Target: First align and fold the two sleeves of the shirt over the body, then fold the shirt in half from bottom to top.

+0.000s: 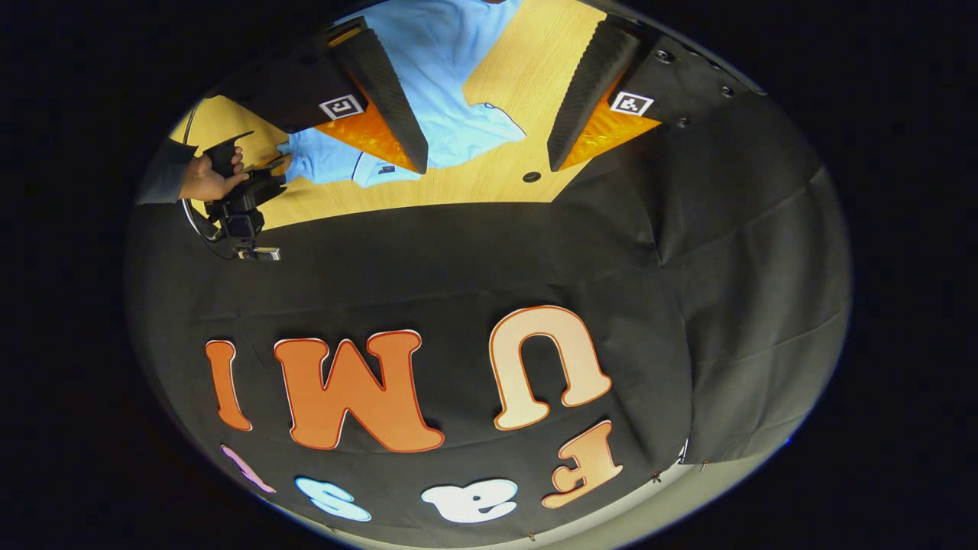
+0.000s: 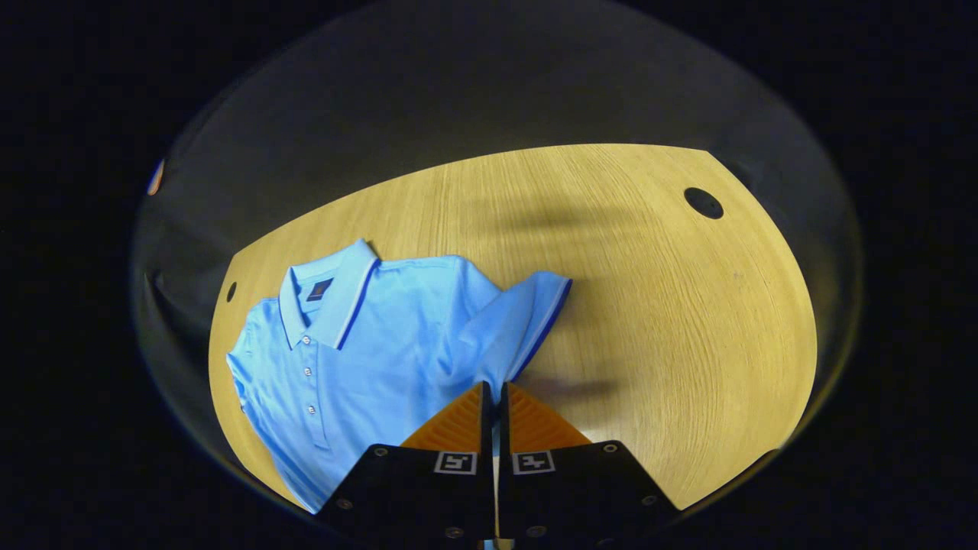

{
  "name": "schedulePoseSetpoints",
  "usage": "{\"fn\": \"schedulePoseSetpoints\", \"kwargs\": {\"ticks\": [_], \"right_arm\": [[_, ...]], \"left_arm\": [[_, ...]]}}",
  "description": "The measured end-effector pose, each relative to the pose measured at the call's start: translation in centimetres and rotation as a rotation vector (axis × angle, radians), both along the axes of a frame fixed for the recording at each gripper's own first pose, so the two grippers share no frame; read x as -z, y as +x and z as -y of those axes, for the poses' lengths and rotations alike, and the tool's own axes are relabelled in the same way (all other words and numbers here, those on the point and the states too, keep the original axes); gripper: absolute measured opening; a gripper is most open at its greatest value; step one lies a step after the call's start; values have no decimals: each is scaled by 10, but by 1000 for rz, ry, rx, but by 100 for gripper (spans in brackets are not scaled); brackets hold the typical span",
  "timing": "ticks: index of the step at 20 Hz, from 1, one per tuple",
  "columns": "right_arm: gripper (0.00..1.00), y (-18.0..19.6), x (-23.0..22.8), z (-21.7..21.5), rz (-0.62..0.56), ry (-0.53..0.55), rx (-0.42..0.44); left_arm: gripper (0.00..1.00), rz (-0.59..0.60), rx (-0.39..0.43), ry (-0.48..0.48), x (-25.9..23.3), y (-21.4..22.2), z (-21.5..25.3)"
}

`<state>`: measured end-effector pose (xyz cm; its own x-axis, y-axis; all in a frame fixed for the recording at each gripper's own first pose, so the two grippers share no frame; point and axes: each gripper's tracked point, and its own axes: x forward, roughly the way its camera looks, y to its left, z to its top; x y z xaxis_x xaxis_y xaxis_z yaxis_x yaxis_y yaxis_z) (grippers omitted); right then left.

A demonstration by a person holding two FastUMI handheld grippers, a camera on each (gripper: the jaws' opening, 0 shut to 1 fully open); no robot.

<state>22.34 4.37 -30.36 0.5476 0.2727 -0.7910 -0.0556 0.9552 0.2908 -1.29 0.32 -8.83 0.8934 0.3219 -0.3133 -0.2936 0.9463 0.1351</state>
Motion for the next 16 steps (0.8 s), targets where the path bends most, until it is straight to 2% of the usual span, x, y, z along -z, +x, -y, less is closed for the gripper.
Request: {"fn": "schedulePoseSetpoints", "kwargs": {"ticks": [4, 10, 13, 16], "right_arm": [[3, 2, -21, -23, 57, 19, -46], [2, 9, -40, -67, 91, 6, -107], [3, 3, -38, -89, 73, 13, -118], [10, -12, -36, -114, 50, 23, -153]], "left_arm": [[100, -6, -16, -2, 1, -4, -9], [100, -86, -3, -53, 36, -4, -25], [100, -96, 33, -97, 49, 7, -36], [100, -116, 101, -158, 74, 27, -51]]}}
